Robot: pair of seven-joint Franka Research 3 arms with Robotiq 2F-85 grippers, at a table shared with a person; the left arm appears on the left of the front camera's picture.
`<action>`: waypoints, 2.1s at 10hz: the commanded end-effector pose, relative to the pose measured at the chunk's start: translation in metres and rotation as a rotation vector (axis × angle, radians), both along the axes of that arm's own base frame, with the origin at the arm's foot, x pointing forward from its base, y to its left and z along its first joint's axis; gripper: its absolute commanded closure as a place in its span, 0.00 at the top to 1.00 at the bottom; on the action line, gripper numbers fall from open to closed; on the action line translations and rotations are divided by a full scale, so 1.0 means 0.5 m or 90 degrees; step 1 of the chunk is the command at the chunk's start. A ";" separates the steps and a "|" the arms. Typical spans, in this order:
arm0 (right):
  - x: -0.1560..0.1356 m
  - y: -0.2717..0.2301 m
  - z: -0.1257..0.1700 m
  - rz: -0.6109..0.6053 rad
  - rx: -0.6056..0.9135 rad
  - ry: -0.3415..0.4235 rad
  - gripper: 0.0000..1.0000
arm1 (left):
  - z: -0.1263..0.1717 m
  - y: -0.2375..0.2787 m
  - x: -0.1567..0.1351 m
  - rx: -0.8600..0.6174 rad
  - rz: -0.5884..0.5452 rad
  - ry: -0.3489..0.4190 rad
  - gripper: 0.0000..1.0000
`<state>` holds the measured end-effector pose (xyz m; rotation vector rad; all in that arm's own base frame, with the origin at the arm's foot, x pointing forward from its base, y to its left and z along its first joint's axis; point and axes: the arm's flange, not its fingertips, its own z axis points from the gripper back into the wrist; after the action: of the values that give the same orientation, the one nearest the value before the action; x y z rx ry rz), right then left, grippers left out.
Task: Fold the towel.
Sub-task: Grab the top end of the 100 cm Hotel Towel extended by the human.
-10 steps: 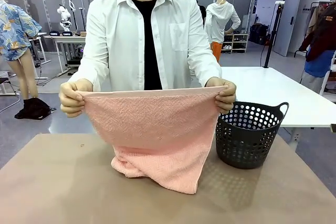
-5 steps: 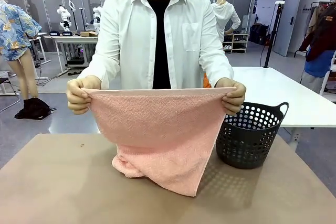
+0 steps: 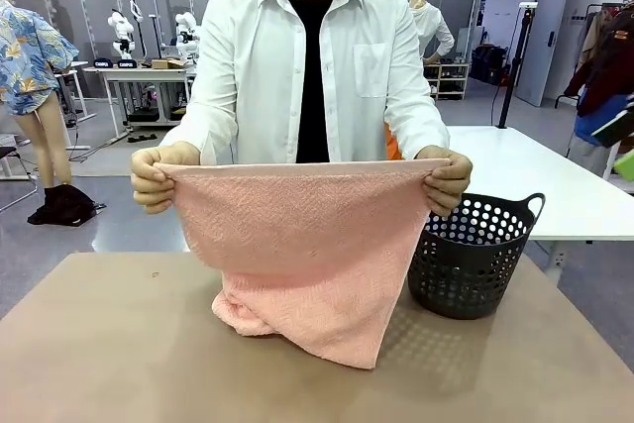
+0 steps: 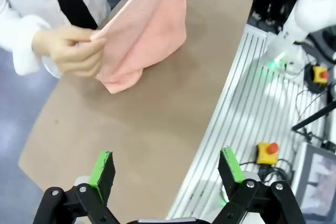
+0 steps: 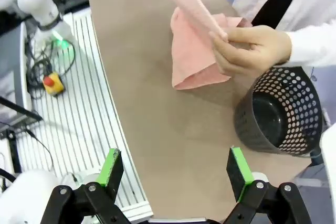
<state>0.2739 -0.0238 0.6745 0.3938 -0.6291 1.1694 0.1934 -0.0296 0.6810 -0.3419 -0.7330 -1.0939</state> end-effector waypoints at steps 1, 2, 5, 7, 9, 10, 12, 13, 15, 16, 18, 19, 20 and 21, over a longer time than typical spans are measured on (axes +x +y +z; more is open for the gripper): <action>-0.003 0.020 -0.023 0.024 -0.036 -0.006 1.00 | -0.038 -0.025 0.012 0.007 -0.010 -0.042 1.00; -0.006 0.027 -0.028 0.034 -0.033 0.009 1.00 | -0.038 -0.038 0.009 -0.019 -0.006 -0.049 1.00; 0.001 0.021 -0.004 0.020 -0.023 -0.005 1.00 | -0.021 -0.039 0.007 0.004 -0.021 -0.038 1.00; 0.001 0.021 -0.004 0.020 -0.023 -0.005 1.00 | -0.021 -0.039 0.007 0.004 -0.021 -0.038 1.00; -0.007 0.047 0.026 0.106 -0.089 -0.046 1.00 | 0.005 -0.073 -0.003 0.064 -0.084 -0.094 1.00; -0.003 0.092 0.069 0.146 -0.134 -0.073 1.00 | 0.032 -0.134 -0.002 0.104 -0.136 -0.115 1.00; 0.002 0.178 0.111 0.177 -0.216 -0.093 1.00 | 0.065 -0.254 0.007 0.200 -0.189 -0.162 1.00; 0.004 0.226 0.126 0.182 -0.259 -0.102 1.00 | 0.088 -0.316 0.015 0.251 -0.214 -0.198 1.00; 0.012 0.310 0.149 0.186 -0.331 -0.125 1.00 | 0.119 -0.417 0.043 0.305 -0.243 -0.225 1.00; 0.015 0.350 0.151 0.193 -0.367 -0.140 1.00 | 0.124 -0.466 0.061 0.349 -0.244 -0.237 1.00; 0.032 0.401 0.144 0.206 -0.403 -0.137 1.00 | 0.125 -0.512 0.126 0.378 -0.225 -0.211 1.00; 0.043 0.416 0.142 0.206 -0.408 -0.139 1.00 | 0.116 -0.515 0.154 0.381 -0.234 -0.182 1.00; 0.060 0.426 0.137 0.205 -0.416 -0.137 1.00 | 0.104 -0.511 0.177 0.377 -0.244 -0.153 1.00; 0.077 0.437 0.129 0.207 -0.429 -0.140 1.00 | 0.093 -0.501 0.204 0.385 -0.235 -0.127 1.00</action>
<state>0.3041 0.1907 0.7355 -0.1970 -0.3334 1.6884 0.2942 -0.2829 0.7193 0.1861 -0.5390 -1.6720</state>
